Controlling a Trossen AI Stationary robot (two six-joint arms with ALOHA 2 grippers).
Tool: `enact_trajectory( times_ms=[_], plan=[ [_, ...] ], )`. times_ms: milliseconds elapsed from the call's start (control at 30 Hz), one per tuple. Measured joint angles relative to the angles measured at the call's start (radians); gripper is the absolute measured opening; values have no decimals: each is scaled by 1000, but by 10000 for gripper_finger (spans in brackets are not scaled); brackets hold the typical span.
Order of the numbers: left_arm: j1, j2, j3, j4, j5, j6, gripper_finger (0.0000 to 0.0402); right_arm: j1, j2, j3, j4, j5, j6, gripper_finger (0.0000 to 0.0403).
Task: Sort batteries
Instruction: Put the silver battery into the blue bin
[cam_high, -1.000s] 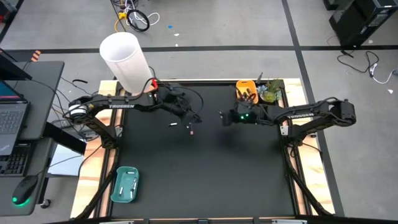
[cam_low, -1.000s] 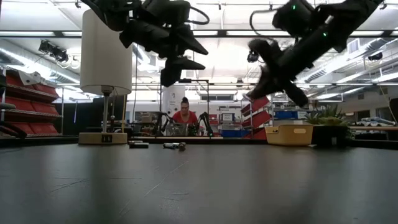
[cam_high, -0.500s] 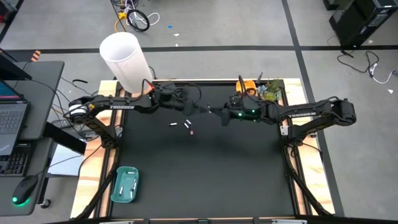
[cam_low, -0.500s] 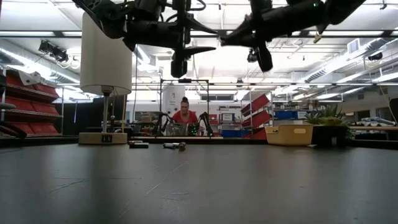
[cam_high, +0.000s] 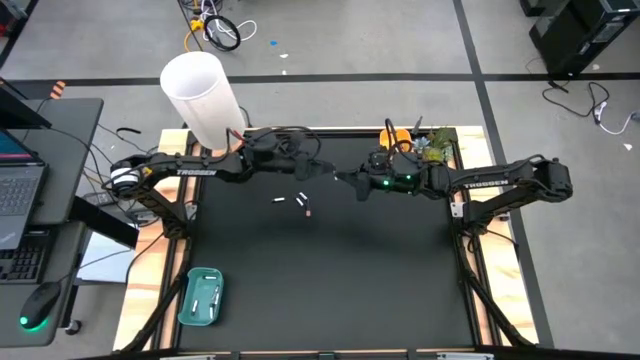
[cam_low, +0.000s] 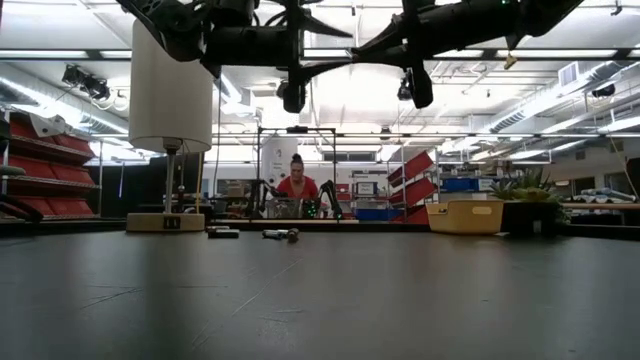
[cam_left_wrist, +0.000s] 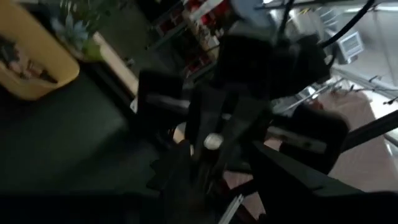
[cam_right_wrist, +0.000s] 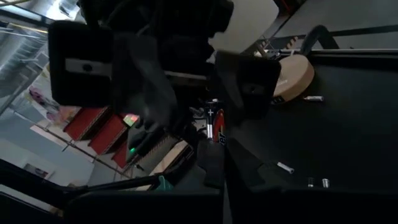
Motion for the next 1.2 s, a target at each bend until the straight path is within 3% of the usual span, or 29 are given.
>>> enact_trajectory(
  times_ms=[600,867,1100,1200],
  plan=[
    [-1,0,0,1,-41,18,171,5,1,0,64,0,8,0],
    [-5,0,0,11,-61,57,122,9,10,0,68,3,22,0],
    [-16,5,0,10,-63,80,44,11,41,-1,76,-12,48,0],
    [-18,5,1,-1,-62,90,44,11,41,-1,77,-3,35,0]
  ],
)
